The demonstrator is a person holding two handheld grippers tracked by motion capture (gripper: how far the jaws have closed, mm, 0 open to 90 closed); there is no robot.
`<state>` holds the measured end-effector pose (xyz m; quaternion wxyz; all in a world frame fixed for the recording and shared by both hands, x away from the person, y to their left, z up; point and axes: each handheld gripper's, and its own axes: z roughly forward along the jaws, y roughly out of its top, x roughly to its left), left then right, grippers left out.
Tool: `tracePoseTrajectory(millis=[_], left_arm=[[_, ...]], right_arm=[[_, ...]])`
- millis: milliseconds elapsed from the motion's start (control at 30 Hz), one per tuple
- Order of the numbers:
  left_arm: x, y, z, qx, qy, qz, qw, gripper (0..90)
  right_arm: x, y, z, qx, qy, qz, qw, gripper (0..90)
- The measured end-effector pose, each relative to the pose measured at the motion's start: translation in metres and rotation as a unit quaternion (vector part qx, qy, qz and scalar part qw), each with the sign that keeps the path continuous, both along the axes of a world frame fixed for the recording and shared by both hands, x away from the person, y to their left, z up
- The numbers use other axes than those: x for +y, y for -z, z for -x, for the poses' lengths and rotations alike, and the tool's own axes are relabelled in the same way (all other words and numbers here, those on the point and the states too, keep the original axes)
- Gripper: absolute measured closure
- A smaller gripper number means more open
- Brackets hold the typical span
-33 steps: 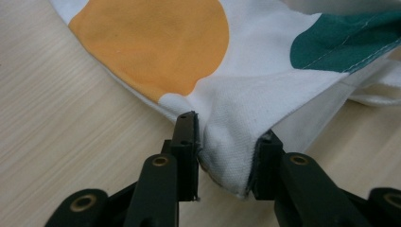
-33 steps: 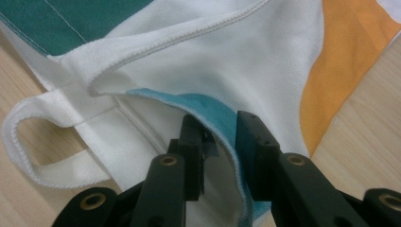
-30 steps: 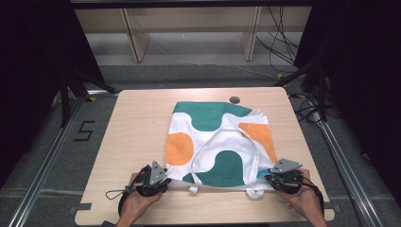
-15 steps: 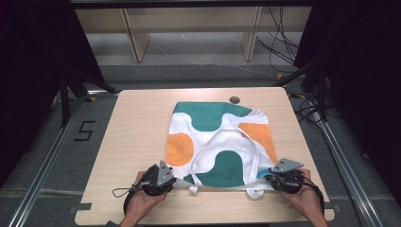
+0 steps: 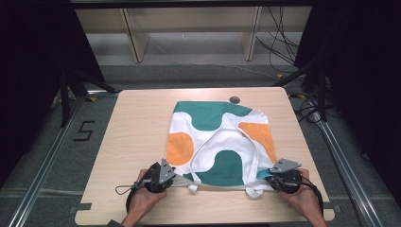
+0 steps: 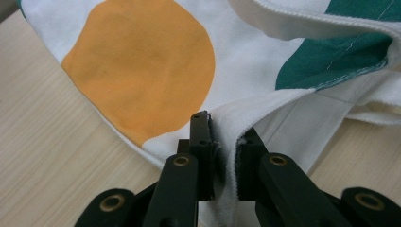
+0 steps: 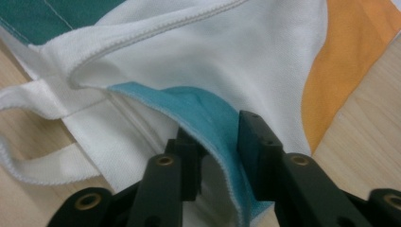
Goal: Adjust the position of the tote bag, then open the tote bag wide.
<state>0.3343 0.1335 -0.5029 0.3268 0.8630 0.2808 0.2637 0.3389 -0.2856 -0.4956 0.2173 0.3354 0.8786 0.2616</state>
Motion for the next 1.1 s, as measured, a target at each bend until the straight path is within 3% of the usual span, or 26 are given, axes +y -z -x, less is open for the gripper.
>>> tracePoseTrajectory(millis=[33, 67, 200, 233, 267, 333, 367, 400, 467, 500, 567, 667, 800, 833, 933, 967, 1000, 1033, 1100], left_arm=[[0.001, 0.0, -0.001, -0.008, 0.01, -0.004, 0.9999, 81.6], [0.002, 0.0, 0.001, 0.004, 0.003, 0.004, 1.0, 81.7], [0.007, -0.007, 0.004, -0.011, 0.013, 0.011, 0.9998, 82.5], [0.006, -0.008, 0.007, -0.008, -0.003, 0.036, 0.9993, 82.5], [0.008, -0.011, 0.009, -0.014, -0.002, 0.044, 0.9989, 82.6], [0.009, -0.014, 0.01, -0.017, -0.003, 0.048, 0.9987, 82.8], [0.011, -0.02, 0.013, -0.019, -0.004, 0.064, 0.9977, 83.1], [0.011, -0.02, 0.013, -0.019, -0.004, 0.064, 0.9977, 83.2], [0.013, -0.026, 0.014, -0.027, -0.003, 0.07, 0.9972, 83.3], [0.014, -0.033, 0.015, -0.039, -0.009, 0.086, 0.9955, 83.1], [0.015, -0.037, 0.016, -0.05, -0.009, 0.089, 0.9947, 83.2], [0.021, -0.052, 0.015, -0.07, -0.008, 0.103, 0.9922, 84.1], [0.023, -0.061, 0.013, -0.072, 0.0, 0.103, 0.992, 85.0], [0.024, -0.064, 0.013, -0.074, 0.0, 0.105, 0.9917, 85.5], [0.026, -0.076, 0.012, -0.087, 0.008, 0.102, 0.991, 85.9], [0.026, -0.081, 0.012, -0.091, 0.008, 0.105, 0.9903, 85.9], [0.027, -0.086, 0.012, -0.096, 0.007, 0.111, 0.9891, 85.9], [0.029, -0.097, 0.012, -0.105, -0.001, 0.133, 0.9856, 86.0], [0.031, -0.103, 0.012, -0.111, 0.001, 0.136, 0.9845, 86.0]], right_arm=[[0.0, 0.0, 0.001, -0.004, -0.003, 0.007, 1.0, 75.5], [-0.001, -0.001, 0.001, -0.012, -0.012, 0.017, 0.9997, 80.3], [-0.002, -0.008, 0.003, -0.026, -0.007, 0.009, 0.9996, 84.9], [-0.002, -0.01, 0.003, -0.032, -0.004, 0.005, 0.9995, 85.5], [-0.004, -0.012, 0.002, -0.046, -0.01, 0.002, 0.9989, 86.3], [-0.004, -0.014, 0.004, -0.041, 0.0, -0.007, 0.9991, 86.8], [-0.006, -0.019, 0.004, -0.057, 0.0, -0.018, 0.9982, 87.3], [-0.006, -0.019, 0.004, -0.057, 0.0, -0.018, 0.9982, 87.3], [-0.009, -0.028, 0.005, -0.09, -0.007, -0.033, 0.9953, 87.9], [-0.009, -0.031, 0.007, -0.093, 0.004, -0.041, 0.9948, 88.0], [-0.009, -0.034, 0.007, -0.099, -0.001, -0.043, 0.9942, 88.1], [-0.007, -0.048, 0.006, -0.112, 0.006, -0.066, 0.9915, 88.2], [-0.007, -0.062, 0.004, -0.129, 0.007, -0.073, 0.9889, 88.3], [-0.006, -0.071, 0.002, -0.144, 0.005, -0.077, 0.9866, 88.3], [-0.005, -0.081, 0.001, -0.156, 0.002, -0.068, 0.9854, 88.4], [-0.002, -0.091, 0.0, -0.182, -0.001, -0.046, 0.9822, 88.4], [-0.002, -0.091, 0.0, -0.182, -0.001, -0.046, 0.9822, 88.4], [-0.001, -0.103, -0.001, -0.195, 0.0, -0.048, 0.9797, 88.5], [-0.001, -0.109, -0.001, -0.2, -0.002, -0.051, 0.9784, 88.5]])
